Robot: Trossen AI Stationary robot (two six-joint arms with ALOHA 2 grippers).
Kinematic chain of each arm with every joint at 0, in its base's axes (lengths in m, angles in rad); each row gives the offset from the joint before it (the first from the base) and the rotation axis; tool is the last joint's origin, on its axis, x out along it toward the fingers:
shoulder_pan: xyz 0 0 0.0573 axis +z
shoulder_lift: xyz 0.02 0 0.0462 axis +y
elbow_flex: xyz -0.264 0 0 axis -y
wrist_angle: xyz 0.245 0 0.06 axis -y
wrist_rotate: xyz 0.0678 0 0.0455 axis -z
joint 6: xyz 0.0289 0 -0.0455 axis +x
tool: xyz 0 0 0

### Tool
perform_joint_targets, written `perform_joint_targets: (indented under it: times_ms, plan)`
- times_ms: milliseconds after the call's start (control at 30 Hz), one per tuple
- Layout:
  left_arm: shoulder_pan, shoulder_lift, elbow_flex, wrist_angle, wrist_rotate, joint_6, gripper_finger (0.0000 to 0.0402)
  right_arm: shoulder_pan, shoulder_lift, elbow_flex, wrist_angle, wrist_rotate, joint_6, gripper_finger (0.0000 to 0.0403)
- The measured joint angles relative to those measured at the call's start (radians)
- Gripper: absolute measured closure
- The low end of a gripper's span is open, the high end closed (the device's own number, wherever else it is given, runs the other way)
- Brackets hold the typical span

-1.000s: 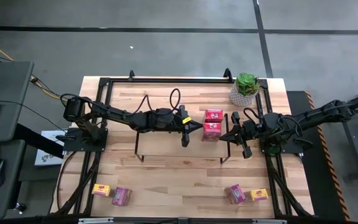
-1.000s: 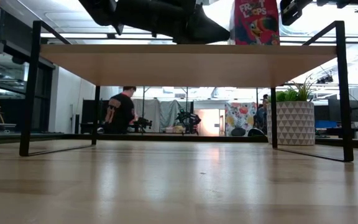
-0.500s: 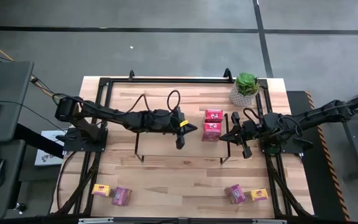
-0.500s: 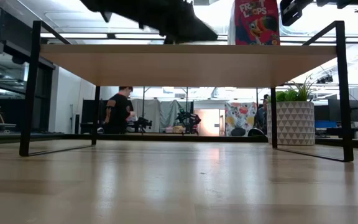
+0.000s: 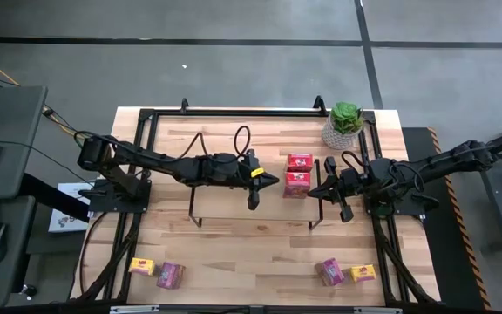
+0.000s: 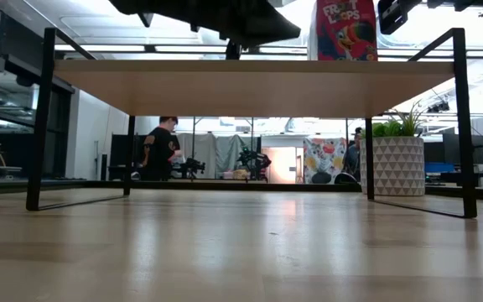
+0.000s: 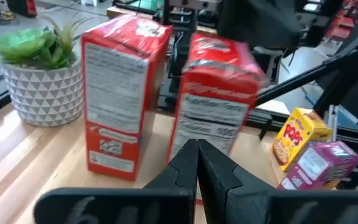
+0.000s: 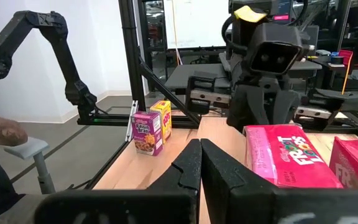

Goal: Stack cereal on shelf
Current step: Put the red cereal box on the shelf aligned with the red cereal box

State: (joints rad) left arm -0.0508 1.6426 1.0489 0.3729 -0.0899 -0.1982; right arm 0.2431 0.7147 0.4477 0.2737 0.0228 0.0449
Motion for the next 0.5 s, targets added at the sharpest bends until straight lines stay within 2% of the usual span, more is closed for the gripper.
perform_joint_targets:
  times_ms: [267, 500]
  plan:
    - [0.000, 0.045, 0.008, 0.050, 0.049, -0.009, 0.0401, 0.000, 0.000, 0.000, 0.008, 0.000, -0.010, 0.0403]
    - [0.000, 0.086, 0.061, 0.045, 0.049, -0.001, 0.0401, 0.000, 0.000, 0.000, 0.093, -0.014, -0.053, 0.0403]
